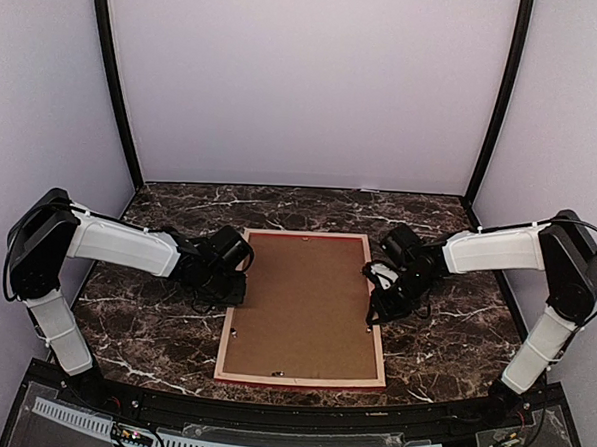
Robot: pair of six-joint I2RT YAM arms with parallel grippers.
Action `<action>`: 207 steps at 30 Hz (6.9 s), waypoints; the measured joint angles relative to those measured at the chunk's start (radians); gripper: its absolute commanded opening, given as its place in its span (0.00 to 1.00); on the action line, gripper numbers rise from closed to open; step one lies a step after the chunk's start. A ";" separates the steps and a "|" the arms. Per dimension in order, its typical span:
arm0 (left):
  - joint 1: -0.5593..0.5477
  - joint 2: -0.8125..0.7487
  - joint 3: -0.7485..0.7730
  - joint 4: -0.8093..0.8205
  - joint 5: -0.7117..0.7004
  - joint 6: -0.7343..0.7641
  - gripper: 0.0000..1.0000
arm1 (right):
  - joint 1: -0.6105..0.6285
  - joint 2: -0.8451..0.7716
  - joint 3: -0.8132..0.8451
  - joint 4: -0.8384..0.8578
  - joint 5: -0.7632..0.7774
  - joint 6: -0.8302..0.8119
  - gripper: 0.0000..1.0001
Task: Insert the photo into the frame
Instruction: Rotate the photo frame at the center of the board.
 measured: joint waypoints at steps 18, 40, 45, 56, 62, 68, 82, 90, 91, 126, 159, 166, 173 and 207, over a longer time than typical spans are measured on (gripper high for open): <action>0.000 0.000 0.000 0.007 0.011 0.000 0.10 | -0.081 -0.001 0.000 0.005 -0.060 -0.058 0.41; -0.016 -0.079 -0.013 -0.057 0.061 0.058 0.64 | -0.107 0.132 0.166 0.006 0.004 -0.060 0.10; -0.015 -0.105 0.022 -0.111 0.041 0.117 0.69 | -0.107 0.182 0.239 -0.024 0.016 -0.109 0.08; 0.050 -0.147 0.164 -0.152 0.060 0.301 0.85 | -0.102 0.301 0.403 -0.056 -0.012 -0.283 0.06; 0.138 -0.139 0.191 -0.141 0.133 0.372 0.88 | -0.078 0.361 0.492 -0.086 -0.031 -0.379 0.08; 0.213 -0.071 0.247 -0.135 0.200 0.467 0.88 | -0.055 0.407 0.565 -0.133 -0.061 -0.456 0.14; 0.351 0.206 0.400 -0.177 0.268 0.660 0.79 | -0.058 0.407 0.583 -0.148 -0.139 -0.535 0.44; 0.370 0.306 0.465 -0.194 0.340 0.703 0.75 | -0.068 0.330 0.499 -0.071 -0.155 -0.454 0.45; 0.370 0.312 0.472 -0.192 0.348 0.707 0.75 | -0.070 0.314 0.477 -0.060 -0.158 -0.438 0.45; 0.380 0.196 0.222 0.086 0.207 0.482 0.12 | -0.142 -0.069 0.069 0.094 0.000 -0.016 0.58; 0.129 -0.224 -0.314 0.244 0.259 0.018 0.51 | -0.211 -0.094 -0.126 0.172 0.061 0.118 0.52; 0.123 -0.241 -0.314 0.208 0.250 0.017 0.57 | -0.211 -0.138 -0.179 0.186 0.067 0.132 0.38; 0.122 -0.257 -0.298 0.133 0.189 0.038 0.71 | -0.211 -0.201 -0.238 0.200 0.060 0.161 0.24; 0.085 -0.345 -0.284 0.007 0.315 0.164 0.71 | -0.215 -0.047 -0.065 0.181 0.095 0.109 0.01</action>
